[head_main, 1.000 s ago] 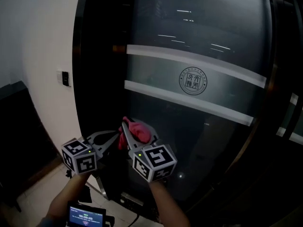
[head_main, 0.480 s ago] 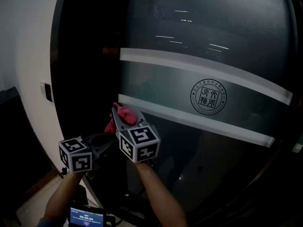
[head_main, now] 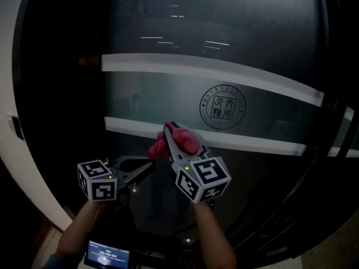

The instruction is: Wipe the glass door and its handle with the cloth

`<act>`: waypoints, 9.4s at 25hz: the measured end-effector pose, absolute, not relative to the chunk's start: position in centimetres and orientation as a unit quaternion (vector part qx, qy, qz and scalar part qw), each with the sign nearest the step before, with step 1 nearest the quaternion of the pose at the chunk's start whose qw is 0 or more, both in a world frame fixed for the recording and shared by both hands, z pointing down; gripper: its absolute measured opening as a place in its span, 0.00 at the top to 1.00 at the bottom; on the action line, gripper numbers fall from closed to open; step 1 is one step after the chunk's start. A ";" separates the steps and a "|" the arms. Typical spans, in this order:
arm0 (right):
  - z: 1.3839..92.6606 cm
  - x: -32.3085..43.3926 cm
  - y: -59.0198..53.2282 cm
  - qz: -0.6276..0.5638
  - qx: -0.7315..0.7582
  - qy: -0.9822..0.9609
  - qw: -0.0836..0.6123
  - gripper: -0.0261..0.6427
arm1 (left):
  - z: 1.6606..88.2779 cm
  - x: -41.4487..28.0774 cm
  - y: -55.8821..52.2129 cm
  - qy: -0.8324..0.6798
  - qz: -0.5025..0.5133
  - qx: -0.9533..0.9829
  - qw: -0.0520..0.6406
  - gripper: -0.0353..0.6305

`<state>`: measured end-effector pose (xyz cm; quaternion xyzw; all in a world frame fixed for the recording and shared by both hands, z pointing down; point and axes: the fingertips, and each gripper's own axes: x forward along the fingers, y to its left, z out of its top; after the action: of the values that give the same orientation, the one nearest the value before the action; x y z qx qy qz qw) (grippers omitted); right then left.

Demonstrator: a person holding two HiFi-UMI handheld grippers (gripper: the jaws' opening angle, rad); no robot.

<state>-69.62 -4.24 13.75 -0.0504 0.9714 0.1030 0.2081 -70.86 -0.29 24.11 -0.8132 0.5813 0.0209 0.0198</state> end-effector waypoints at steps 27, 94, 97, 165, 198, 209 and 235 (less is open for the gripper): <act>16.9 -51.1 -16.5 0.109 -0.220 0.945 0.216 0.89 | 26.5 -61.8 -9.1 0.554 0.036 -0.830 0.051 0.92; 34.9 -81.8 1.5 0.065 -0.037 0.988 0.135 0.89 | 37.2 -81.3 4.6 0.716 0.000 -0.697 0.028 0.92; 35.5 -83.2 2.1 0.061 -0.045 0.988 0.137 0.89 | 37.6 -81.9 5.3 0.709 -0.011 -0.705 0.020 0.92; 26.6 -0.2 -29.3 0.115 -0.338 0.928 0.104 0.89 | 32.3 -1.7 -25.4 0.419 0.021 -0.907 0.033 0.92; 22.0 12.3 -59.4 0.141 -0.170 0.965 0.143 0.89 | 30.4 8.4 -52.5 0.619 0.021 -0.782 0.067 0.92; 21.4 32.0 -73.9 0.117 -0.280 0.938 0.168 0.89 | 31.2 18.1 -61.3 0.617 0.021 -0.784 0.061 0.92; 29.7 -0.9 -50.9 0.065 -0.047 0.981 0.174 0.89 | 35.4 2.5 -46.9 0.705 -0.023 -0.706 0.057 0.92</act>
<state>-0.91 -50.93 29.71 -0.0466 0.9815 0.0648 0.1743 2.48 -46.93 35.36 -0.7060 0.7055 -0.0234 0.0571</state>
